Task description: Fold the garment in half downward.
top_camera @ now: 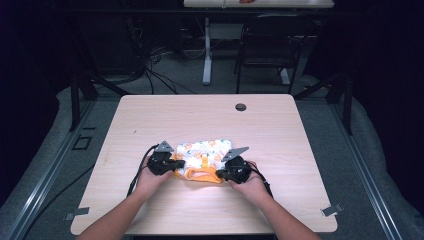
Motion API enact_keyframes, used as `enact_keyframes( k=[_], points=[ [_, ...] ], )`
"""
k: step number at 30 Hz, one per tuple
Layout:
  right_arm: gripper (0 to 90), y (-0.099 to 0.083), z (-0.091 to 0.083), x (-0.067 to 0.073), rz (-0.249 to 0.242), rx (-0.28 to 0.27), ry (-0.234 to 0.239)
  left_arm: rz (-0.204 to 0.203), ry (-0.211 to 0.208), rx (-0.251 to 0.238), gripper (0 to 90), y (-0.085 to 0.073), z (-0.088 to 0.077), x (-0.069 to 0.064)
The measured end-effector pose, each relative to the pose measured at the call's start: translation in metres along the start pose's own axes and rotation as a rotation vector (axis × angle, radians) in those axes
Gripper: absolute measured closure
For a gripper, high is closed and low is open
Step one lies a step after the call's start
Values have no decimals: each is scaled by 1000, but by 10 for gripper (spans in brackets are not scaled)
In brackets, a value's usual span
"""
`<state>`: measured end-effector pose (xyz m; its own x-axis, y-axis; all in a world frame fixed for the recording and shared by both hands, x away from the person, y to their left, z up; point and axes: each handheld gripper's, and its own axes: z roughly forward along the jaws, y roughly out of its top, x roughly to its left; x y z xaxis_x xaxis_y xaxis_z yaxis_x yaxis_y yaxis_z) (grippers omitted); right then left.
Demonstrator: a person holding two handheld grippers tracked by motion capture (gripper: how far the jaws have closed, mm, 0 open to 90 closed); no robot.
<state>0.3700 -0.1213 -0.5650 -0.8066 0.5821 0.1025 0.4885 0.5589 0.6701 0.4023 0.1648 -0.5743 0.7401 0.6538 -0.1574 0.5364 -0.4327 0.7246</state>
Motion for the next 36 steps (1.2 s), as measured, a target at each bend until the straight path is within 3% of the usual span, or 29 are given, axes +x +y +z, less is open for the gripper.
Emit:
enact_keyframes(
  k=[12,24,29,36],
  points=[
    [899,4,4,-9,22,-10,-17,-34,9,-28,900,4,6,9],
    [889,6,1,-6,25,-38,-21,-27,21,-33,892,6,3,5],
    [879,8,-12,1,15,-90,-13,-19,12,-55,888,10,-8,-1],
    [863,8,-32,11,-2,-101,-27,-3,10,-93,878,13,-32,-10]
  ],
)
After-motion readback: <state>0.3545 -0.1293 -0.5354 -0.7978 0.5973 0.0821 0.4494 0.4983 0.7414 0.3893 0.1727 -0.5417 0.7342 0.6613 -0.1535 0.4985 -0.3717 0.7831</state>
